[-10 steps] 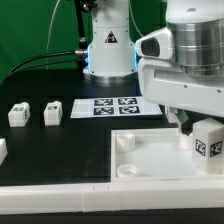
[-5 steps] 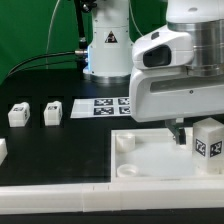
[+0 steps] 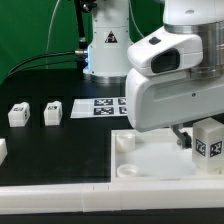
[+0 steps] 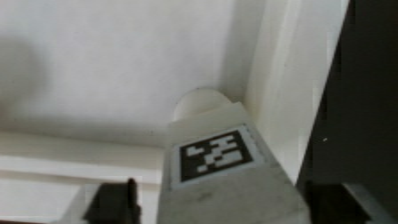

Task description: Assemble one leg

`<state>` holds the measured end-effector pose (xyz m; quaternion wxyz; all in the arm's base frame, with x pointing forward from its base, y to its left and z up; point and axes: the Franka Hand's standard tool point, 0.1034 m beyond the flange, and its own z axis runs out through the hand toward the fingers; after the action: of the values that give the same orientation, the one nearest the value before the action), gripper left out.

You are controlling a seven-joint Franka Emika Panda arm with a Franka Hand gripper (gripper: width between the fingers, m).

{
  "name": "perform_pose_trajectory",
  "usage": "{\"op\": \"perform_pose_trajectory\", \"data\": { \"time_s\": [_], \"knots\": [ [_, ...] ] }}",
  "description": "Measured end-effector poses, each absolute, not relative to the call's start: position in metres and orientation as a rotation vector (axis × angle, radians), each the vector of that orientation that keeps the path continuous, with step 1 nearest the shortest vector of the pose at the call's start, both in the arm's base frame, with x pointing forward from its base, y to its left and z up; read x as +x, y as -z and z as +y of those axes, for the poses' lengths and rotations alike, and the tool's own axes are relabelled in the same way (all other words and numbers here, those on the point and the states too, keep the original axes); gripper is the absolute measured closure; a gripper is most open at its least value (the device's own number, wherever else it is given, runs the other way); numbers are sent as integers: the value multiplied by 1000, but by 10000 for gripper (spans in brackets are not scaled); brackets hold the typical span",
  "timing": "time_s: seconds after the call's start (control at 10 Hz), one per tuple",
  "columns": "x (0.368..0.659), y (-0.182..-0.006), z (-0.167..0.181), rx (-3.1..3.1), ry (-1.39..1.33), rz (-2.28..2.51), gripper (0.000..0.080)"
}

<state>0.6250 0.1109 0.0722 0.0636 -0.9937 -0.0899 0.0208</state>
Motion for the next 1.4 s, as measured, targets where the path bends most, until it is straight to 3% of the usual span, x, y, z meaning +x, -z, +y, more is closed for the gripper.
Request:
{"op": "perform_pose_trajectory", "data": {
  "time_s": [0.1,0.2,0.5,1.4],
  "knots": [
    [625,-72,111,-3001,-63,-272,441],
    [625,-72,111,-3001,-63,-271,511],
    [625,-72,111,-3003,-64,-253,511],
    [623,-71,113,-2712,-39,1297,509]
  ]
}}
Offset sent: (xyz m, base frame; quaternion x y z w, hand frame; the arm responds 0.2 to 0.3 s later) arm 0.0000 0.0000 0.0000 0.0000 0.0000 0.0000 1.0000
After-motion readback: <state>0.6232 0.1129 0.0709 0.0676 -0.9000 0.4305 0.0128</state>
